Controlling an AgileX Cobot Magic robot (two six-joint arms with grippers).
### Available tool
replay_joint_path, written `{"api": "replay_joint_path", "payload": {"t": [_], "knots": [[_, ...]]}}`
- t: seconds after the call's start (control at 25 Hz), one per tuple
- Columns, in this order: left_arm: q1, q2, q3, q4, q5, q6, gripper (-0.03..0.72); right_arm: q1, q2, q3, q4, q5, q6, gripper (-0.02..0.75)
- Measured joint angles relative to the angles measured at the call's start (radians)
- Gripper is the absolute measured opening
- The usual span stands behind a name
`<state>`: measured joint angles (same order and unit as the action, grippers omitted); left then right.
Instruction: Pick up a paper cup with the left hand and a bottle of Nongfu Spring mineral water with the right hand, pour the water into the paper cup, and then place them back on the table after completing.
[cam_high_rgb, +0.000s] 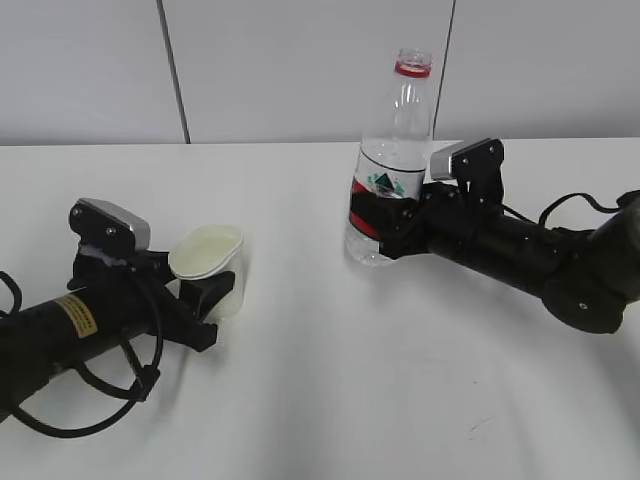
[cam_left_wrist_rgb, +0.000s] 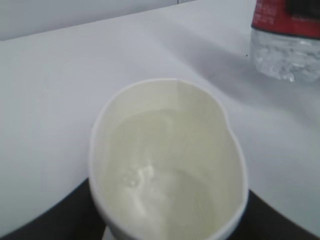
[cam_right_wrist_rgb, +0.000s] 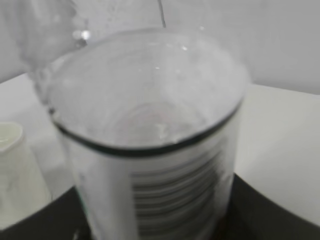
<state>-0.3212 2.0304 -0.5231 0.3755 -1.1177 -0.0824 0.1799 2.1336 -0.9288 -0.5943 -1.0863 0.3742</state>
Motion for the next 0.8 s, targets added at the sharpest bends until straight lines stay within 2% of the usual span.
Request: {"api": "replay_joint_path", "payload": {"t": [0.44, 0.8], "knots": [[0.002, 0.106, -0.147, 0.046, -0.039, 0.000, 0.387, 0.000, 0.056, 0.017, -0.022, -0.028, -0.144, 0.339], [0.002, 0.131, -0.162, 0.049, -0.067, 0.000, 0.387, 0.000, 0.083, 0.017, -0.020, -0.028, -0.178, 0.340]]}}
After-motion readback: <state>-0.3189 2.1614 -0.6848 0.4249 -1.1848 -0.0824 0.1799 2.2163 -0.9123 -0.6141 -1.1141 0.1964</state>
